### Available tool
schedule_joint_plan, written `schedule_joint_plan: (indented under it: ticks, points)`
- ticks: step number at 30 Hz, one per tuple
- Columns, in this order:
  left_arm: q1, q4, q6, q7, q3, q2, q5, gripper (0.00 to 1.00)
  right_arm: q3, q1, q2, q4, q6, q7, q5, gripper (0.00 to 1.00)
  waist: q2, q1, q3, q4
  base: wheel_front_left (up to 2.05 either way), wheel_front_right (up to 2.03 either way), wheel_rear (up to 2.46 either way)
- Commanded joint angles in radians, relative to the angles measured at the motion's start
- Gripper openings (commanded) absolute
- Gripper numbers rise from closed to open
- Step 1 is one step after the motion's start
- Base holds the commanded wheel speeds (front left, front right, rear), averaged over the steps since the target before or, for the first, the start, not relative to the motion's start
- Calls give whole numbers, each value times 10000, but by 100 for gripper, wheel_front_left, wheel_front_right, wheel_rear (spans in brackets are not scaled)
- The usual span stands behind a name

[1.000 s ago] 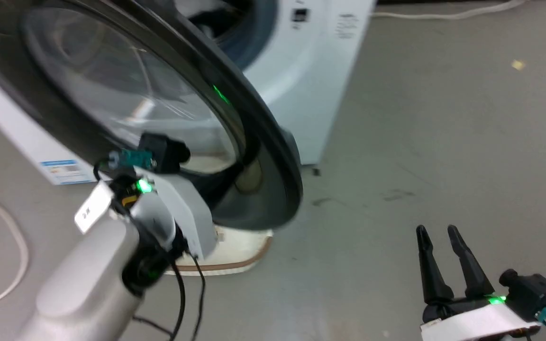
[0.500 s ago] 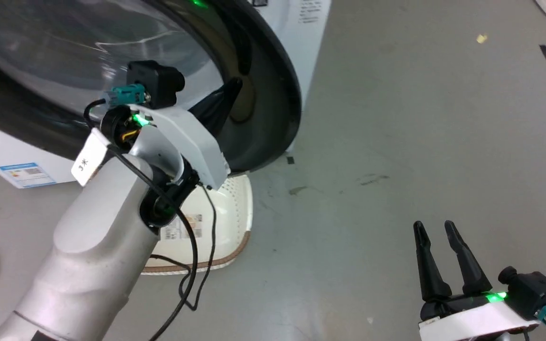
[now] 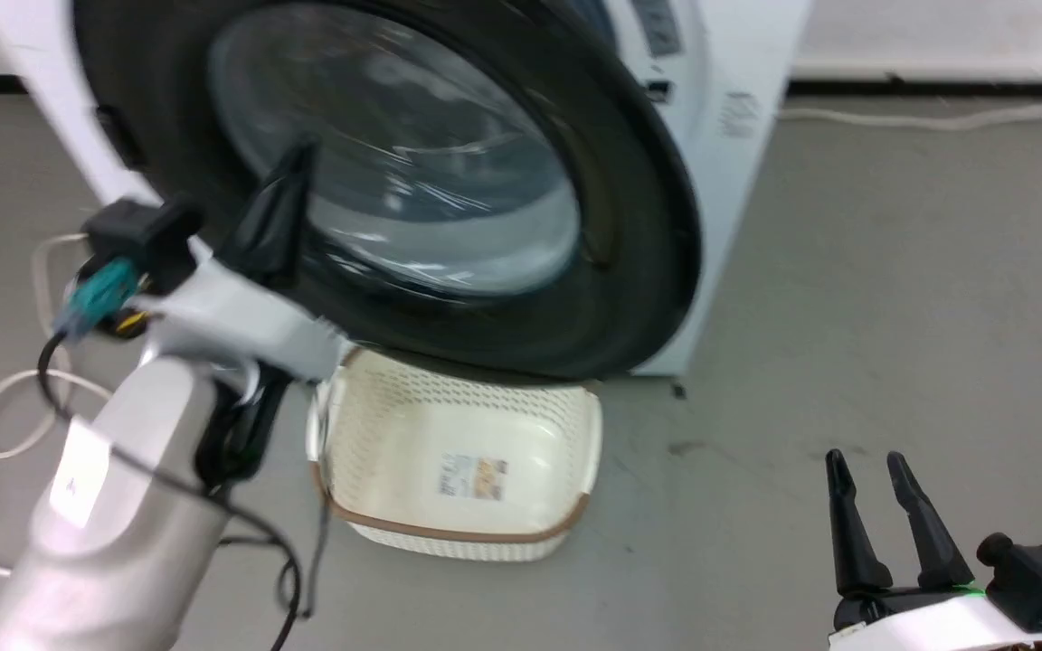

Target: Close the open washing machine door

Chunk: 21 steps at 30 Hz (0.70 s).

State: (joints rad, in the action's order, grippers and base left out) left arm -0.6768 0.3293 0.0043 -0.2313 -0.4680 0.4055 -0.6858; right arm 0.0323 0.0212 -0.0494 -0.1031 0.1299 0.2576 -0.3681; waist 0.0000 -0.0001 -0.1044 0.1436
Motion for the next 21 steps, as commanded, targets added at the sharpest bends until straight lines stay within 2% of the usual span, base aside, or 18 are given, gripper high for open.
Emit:
schedule_joint_plan:
  ticks: [1,3,7,15,21]
  points:
    - [281,-109,128,-90,76,102,110,0,-45,111,-8,-23,8,42,80,100,0,1,499,-555,0,0,0]
    - [791,-416,401,-192,262,372,343,0,-116,180,-8,-46,8,42,109,100,0,1,614,-726,0,0,0]
    - [1919,-1020,670,-270,700,673,358,0,-222,318,-8,-88,8,42,142,100,0,1,828,-966,0,0,0]
    - [3981,-1790,1065,-234,1202,809,-348,0,-336,716,-8,-88,8,42,323,100,0,1,1178,-1182,0,0,0]
    - [5238,-2282,1207,94,1223,954,-804,0,-359,888,-8,-3,8,42,553,100,0,1,1239,-1165,0,0,0]
